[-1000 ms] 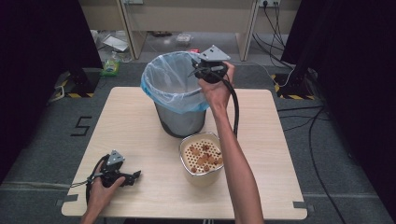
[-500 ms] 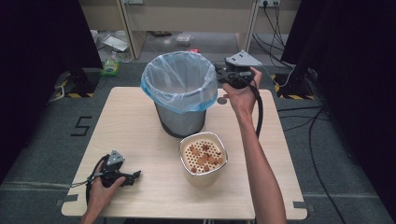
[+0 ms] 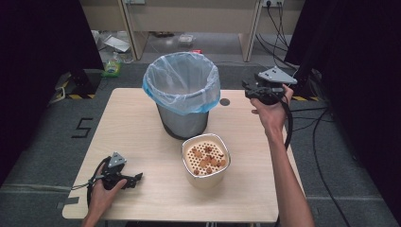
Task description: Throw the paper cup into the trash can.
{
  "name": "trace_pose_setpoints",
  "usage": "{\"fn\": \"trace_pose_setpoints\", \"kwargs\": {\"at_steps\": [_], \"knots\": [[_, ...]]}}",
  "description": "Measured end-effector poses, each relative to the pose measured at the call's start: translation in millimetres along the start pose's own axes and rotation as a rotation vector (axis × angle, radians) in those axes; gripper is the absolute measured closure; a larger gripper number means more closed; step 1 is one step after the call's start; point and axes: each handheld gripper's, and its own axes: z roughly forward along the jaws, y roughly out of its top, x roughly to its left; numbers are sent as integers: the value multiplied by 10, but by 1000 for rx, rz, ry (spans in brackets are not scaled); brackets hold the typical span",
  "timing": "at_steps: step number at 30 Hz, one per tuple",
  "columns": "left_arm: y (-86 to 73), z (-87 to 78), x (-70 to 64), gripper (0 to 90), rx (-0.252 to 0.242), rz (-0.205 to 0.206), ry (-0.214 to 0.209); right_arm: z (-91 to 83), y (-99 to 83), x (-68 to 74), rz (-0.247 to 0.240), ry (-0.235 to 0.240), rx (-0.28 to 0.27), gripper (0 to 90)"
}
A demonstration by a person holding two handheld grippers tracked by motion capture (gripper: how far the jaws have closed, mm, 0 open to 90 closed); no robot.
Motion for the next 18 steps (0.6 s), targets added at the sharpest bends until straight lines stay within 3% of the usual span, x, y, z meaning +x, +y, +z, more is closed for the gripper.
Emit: {"fn": "trace_pose_setpoints", "kwargs": {"at_steps": [7,14,18], "knots": [[0,-1,-1,1,1,0,1,-214,-253,-106,19,4,30,449],[-1,0,-2,2,-1,-1,2,-378,-600,-104,18,24,73,431],[0,-2,-2,1,1,-1,2,-440,-839,-94,46,32,90,420]]}}
